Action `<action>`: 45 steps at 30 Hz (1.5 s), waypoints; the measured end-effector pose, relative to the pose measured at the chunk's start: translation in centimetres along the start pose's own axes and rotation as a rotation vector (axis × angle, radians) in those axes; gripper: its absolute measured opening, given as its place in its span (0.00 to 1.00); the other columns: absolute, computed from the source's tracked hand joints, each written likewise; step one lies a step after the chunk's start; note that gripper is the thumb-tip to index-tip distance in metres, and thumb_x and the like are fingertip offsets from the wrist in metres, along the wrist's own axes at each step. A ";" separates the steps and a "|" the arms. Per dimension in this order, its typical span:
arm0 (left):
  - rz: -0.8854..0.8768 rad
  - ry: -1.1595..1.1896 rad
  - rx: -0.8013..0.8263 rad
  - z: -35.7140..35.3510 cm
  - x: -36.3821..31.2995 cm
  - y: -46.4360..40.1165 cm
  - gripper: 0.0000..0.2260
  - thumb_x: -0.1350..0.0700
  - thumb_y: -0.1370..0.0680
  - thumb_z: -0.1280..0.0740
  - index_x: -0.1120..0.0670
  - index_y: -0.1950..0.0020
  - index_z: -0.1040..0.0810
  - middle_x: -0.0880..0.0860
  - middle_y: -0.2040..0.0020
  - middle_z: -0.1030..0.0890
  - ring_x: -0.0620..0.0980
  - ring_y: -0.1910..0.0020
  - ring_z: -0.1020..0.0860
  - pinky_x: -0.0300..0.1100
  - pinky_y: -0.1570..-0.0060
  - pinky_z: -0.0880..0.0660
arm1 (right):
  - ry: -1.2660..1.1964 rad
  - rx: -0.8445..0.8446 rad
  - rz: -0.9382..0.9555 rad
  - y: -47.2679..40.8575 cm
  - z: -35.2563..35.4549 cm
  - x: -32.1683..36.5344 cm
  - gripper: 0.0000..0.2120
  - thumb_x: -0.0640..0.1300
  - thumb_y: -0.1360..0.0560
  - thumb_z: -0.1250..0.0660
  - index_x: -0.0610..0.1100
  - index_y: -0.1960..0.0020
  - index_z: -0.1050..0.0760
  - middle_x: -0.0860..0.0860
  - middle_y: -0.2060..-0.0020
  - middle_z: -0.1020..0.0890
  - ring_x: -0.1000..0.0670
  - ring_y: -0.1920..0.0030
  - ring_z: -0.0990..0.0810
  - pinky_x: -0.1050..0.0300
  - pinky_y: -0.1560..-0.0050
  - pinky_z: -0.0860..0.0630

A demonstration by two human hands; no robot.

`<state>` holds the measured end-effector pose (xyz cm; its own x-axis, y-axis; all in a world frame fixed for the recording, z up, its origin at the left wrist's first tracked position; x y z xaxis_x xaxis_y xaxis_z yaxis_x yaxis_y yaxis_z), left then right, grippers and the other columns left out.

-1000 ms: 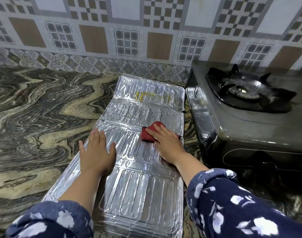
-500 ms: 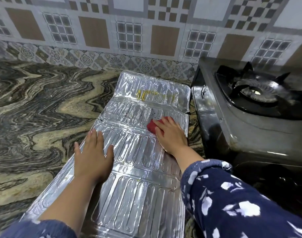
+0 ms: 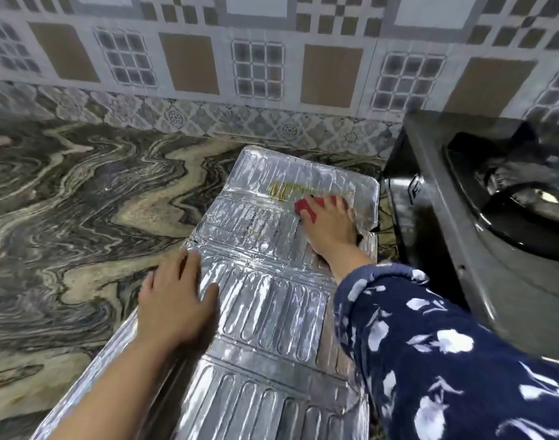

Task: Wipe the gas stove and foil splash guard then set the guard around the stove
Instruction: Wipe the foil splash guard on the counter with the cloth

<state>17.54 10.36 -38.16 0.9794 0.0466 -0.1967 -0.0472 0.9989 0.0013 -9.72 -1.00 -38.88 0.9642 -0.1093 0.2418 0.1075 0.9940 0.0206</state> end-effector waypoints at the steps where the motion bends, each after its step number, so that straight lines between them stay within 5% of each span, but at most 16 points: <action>1: -0.008 -0.015 0.011 -0.1 -0.2 -0.9 0.32 0.39 0.22 0.45 0.49 0.21 0.49 0.51 0.21 0.49 0.51 0.23 0.49 0.54 0.26 0.51 | -0.005 -0.013 0.037 0.7 -0.2 1.3 0.24 0.58 0.19 0.57 0.58 0.24 0.49 0.48 0.22 0.49 0.43 0.23 0.55 0.40 0.24 0.56; 4: -0.011 -0.056 0.073 -1.4 -0.3 -3.4 0.36 0.35 0.24 0.57 0.53 0.21 0.55 0.52 0.21 0.57 0.49 0.22 0.57 0.55 0.25 0.57 | -0.083 -0.017 0.200 3.3 -1.1 5.8 0.22 0.55 0.18 0.55 0.58 0.25 0.45 0.49 0.23 0.45 0.44 0.22 0.53 0.44 0.24 0.59; 10: -0.047 -0.045 -0.038 -1.4 -0.5 -3.7 0.41 0.33 0.28 0.63 0.55 0.21 0.52 0.52 0.21 0.56 0.48 0.22 0.55 0.55 0.25 0.58 | -0.048 0.067 0.504 2.0 -2.5 12.3 0.20 0.54 0.18 0.52 0.61 0.26 0.41 0.50 0.23 0.43 0.44 0.23 0.50 0.45 0.25 0.55; 21: -0.035 -0.015 -0.066 -1.1 -0.4 -3.7 0.37 0.34 0.25 0.60 0.53 0.21 0.56 0.49 0.21 0.58 0.46 0.23 0.60 0.54 0.25 0.61 | 0.019 0.081 0.289 -7.6 -2.3 10.6 0.22 0.52 0.18 0.55 0.58 0.24 0.47 0.47 0.23 0.46 0.42 0.23 0.51 0.41 0.25 0.52; 28: -0.033 -0.017 -0.059 -0.9 -0.6 -3.5 0.35 0.36 0.23 0.59 0.54 0.21 0.59 0.49 0.22 0.61 0.45 0.23 0.63 0.52 0.26 0.65 | -0.119 0.052 0.512 3.3 -3.0 16.4 0.21 0.48 0.19 0.49 0.55 0.26 0.40 0.48 0.24 0.40 0.43 0.24 0.47 0.46 0.24 0.51; 34: -0.022 -0.016 -0.053 -0.7 -0.7 -3.3 0.35 0.36 0.22 0.57 0.54 0.22 0.62 0.49 0.22 0.64 0.45 0.24 0.65 0.52 0.25 0.64 | -0.266 0.075 0.605 0.6 -2.8 17.1 0.15 0.49 0.21 0.41 0.54 0.37 0.25 0.52 0.29 0.31 0.46 0.25 0.41 0.47 0.27 0.41; 40: -0.019 -0.012 -0.056 -1.0 -0.5 -3.5 0.35 0.35 0.23 0.58 0.52 0.22 0.63 0.48 0.23 0.65 0.45 0.24 0.66 0.53 0.26 0.64 | -0.123 0.050 0.441 -8.4 -2.0 14.5 0.19 0.55 0.19 0.49 0.61 0.28 0.38 0.53 0.25 0.40 0.46 0.23 0.47 0.42 0.26 0.59; 45: -0.013 -0.029 -0.059 -0.7 -0.5 -3.4 0.35 0.34 0.25 0.63 0.50 0.23 0.65 0.46 0.24 0.67 0.44 0.25 0.68 0.51 0.26 0.66 | -0.042 0.082 0.280 -13.2 -2.0 11.2 0.22 0.53 0.18 0.55 0.58 0.24 0.46 0.50 0.22 0.47 0.44 0.22 0.53 0.38 0.26 0.56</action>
<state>17.11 6.90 -38.73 0.9851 0.0351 -0.1683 -0.0456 0.9972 -0.0590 0.20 -15.39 -38.40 0.9426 0.1677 0.2887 -0.1828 0.9828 0.0260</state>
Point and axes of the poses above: each hand's wrist, its own y-axis away from the middle knuckle, its own z-axis out of the back of the hand, x = y × z, the point moved 10 cm from there along -y, towards the middle knuckle
